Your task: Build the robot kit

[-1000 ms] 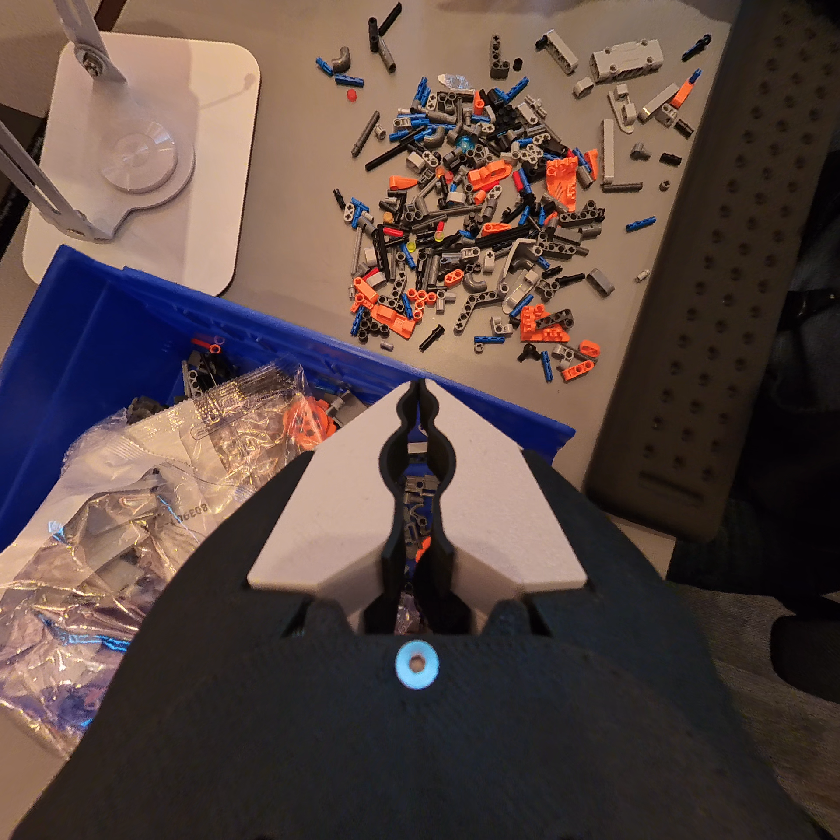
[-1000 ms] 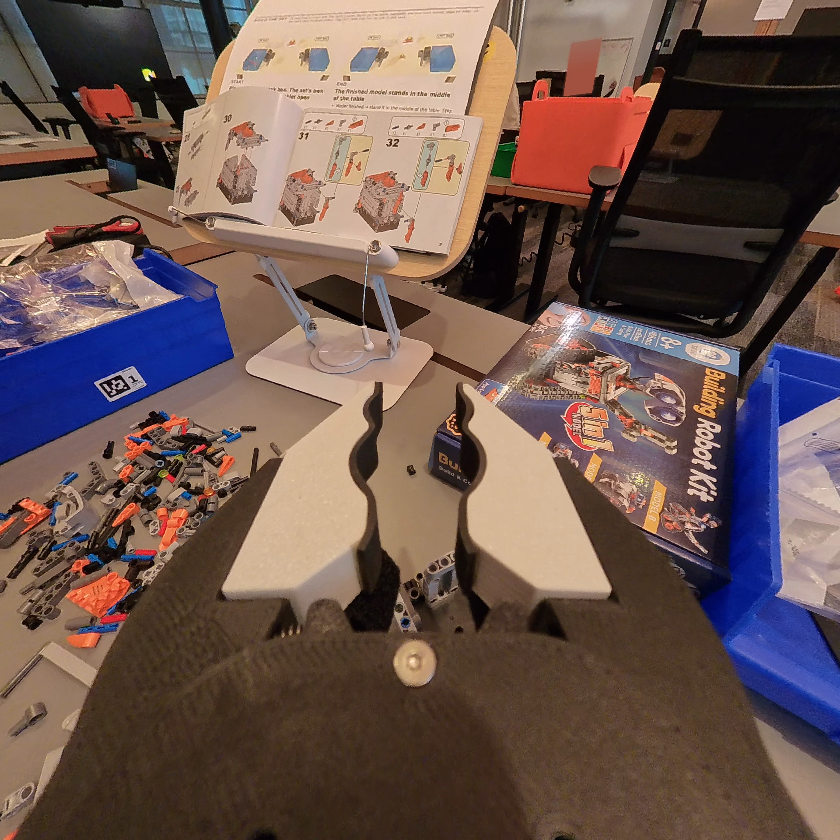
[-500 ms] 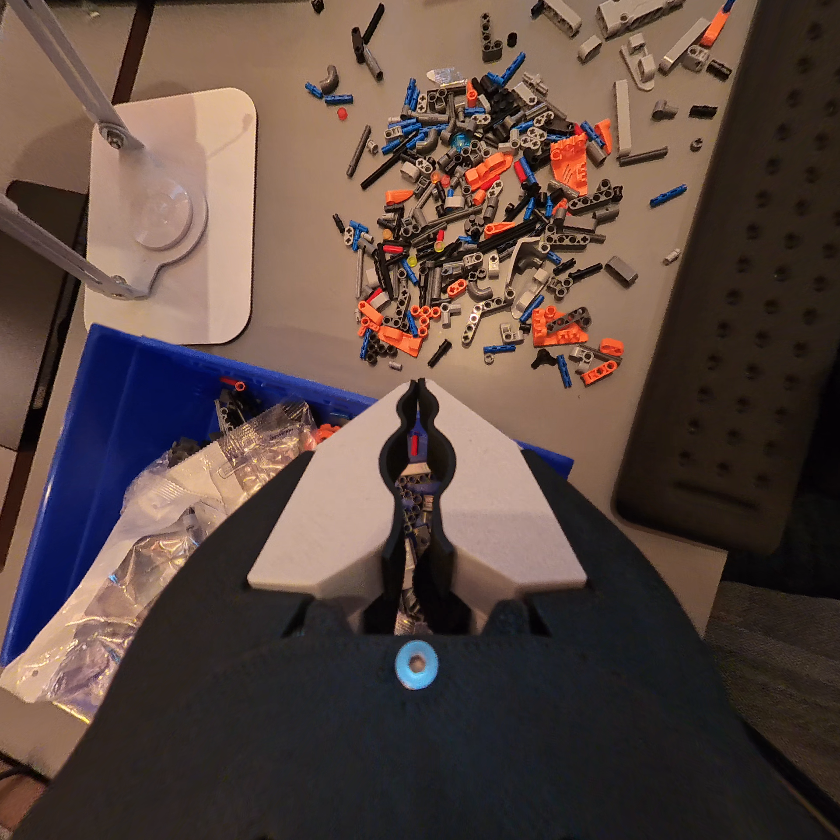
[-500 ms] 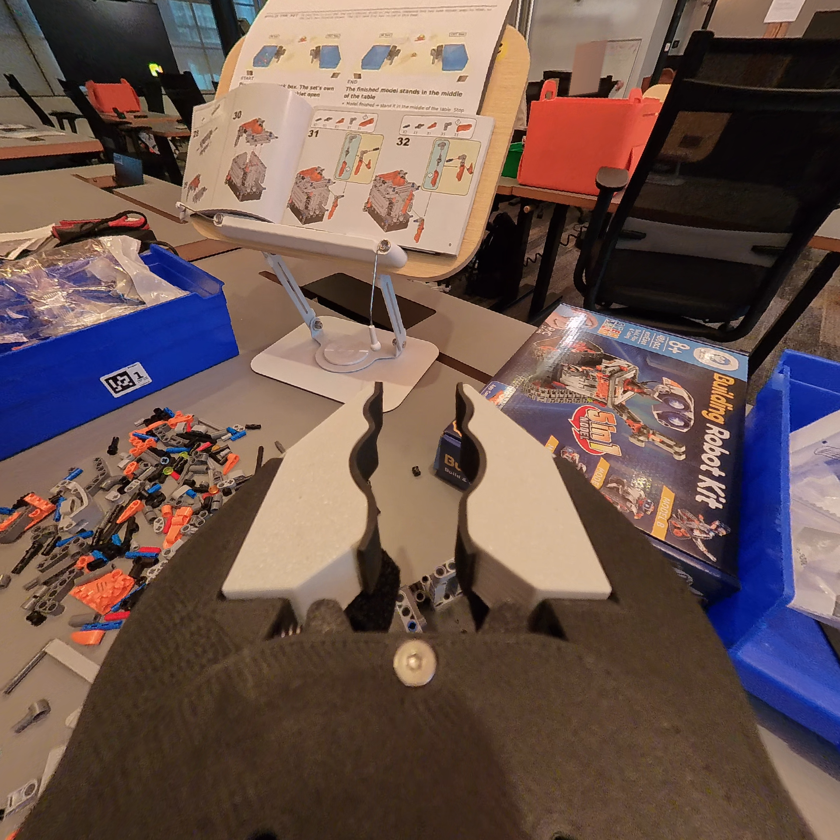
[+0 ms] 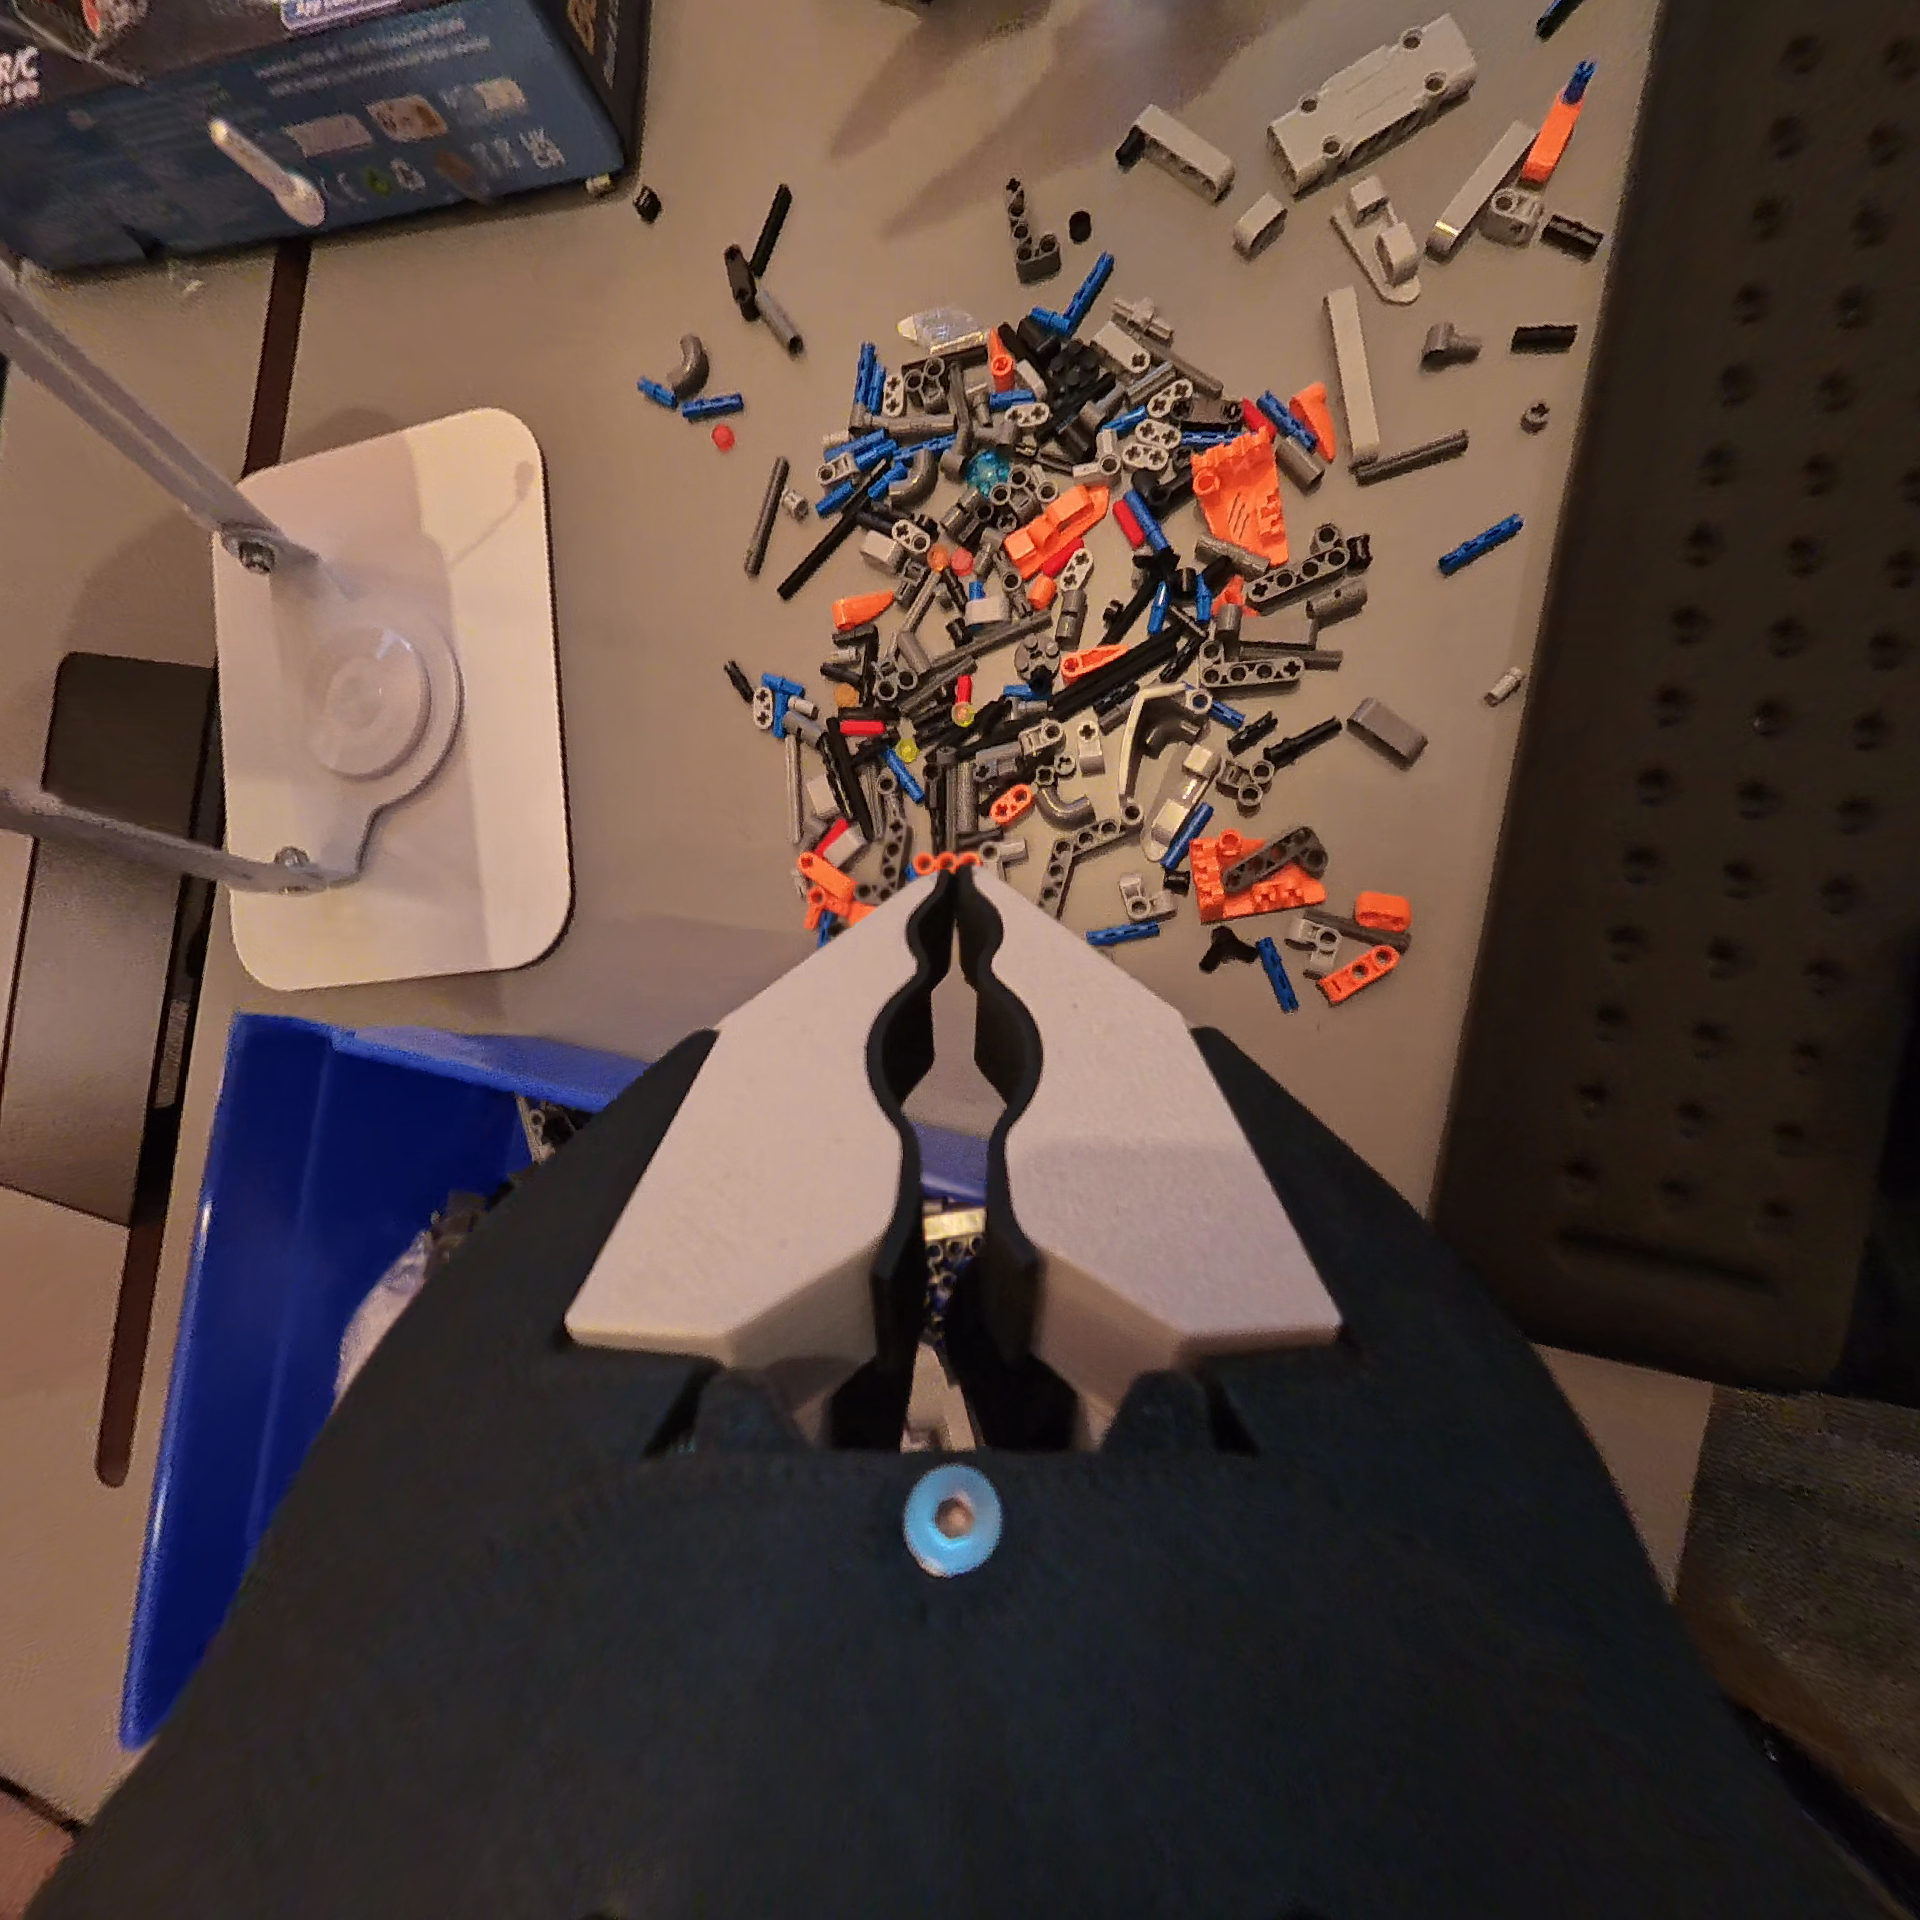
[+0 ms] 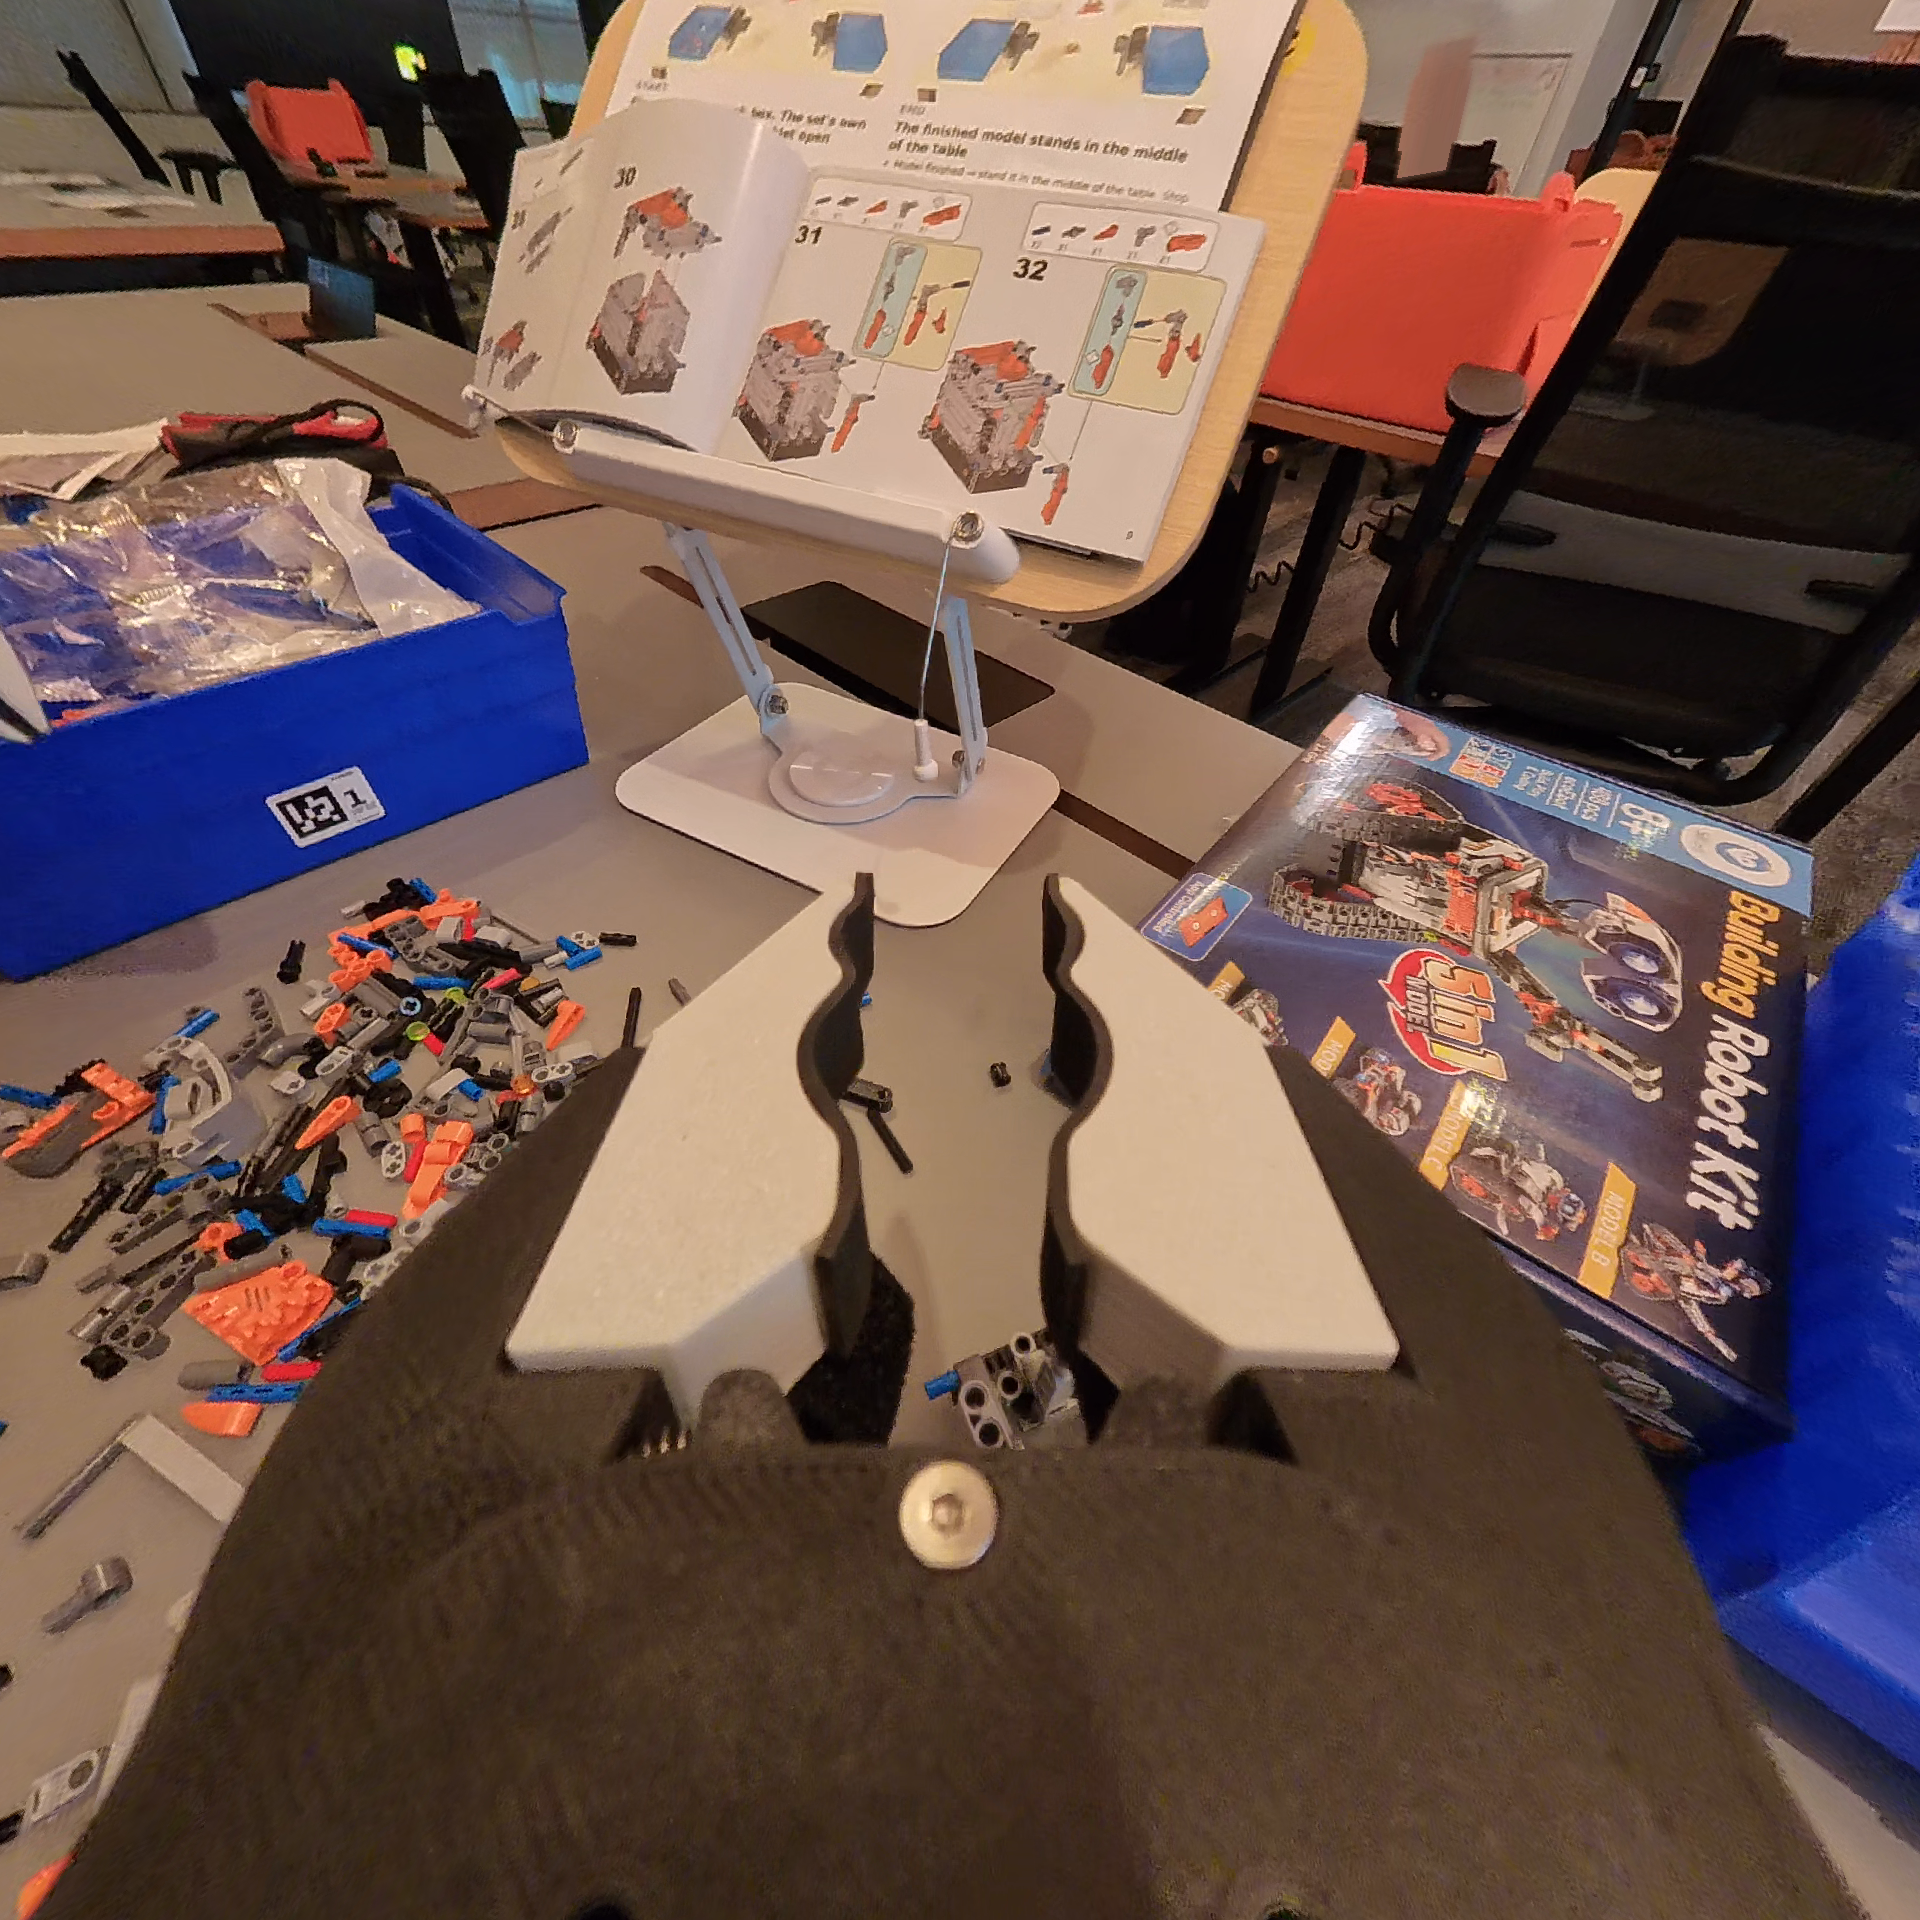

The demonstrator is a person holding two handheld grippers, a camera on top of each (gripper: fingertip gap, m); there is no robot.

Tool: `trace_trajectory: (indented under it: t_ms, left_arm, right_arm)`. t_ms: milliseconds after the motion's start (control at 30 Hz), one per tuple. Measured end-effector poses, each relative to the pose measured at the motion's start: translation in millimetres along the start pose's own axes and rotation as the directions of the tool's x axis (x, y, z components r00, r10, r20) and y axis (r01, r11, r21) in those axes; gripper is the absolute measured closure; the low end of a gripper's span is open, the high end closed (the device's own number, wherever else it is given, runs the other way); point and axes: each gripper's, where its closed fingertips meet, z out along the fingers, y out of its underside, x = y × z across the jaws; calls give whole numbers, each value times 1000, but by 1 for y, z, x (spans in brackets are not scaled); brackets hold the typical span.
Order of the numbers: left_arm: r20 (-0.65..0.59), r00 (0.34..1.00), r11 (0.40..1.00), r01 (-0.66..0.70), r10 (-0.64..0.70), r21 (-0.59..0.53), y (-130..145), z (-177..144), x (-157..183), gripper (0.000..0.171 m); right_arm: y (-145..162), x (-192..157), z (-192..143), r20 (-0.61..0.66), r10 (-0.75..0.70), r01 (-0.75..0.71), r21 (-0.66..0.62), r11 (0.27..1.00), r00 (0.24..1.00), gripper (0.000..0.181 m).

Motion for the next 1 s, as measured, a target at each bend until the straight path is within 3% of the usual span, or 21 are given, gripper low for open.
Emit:
trace_trajectory:
  t_ms: [200,533,733,1000]
  left_arm:
    - [-8,998,998,-56,55,-40,-11,21,7,171]
    - [-42,997,997,-71,71,7,-39,44,21,171]
    - [73,985,988,-157,157,1,-51,56,22,171]
    - [138,956,966,-253,258,-57,-36,63,26,171]
  right_arm:
    - [-1,5,-5,-36,-49,48,-15,999,998,150]
    - [-10,25,-28,-47,58,-55,73,996,997,151]
    - [-6,13,-20,-25,16,-15,36,999,1000,151]
    - [-6,6,-17,-10,-3,4,25,1000,1000,151]
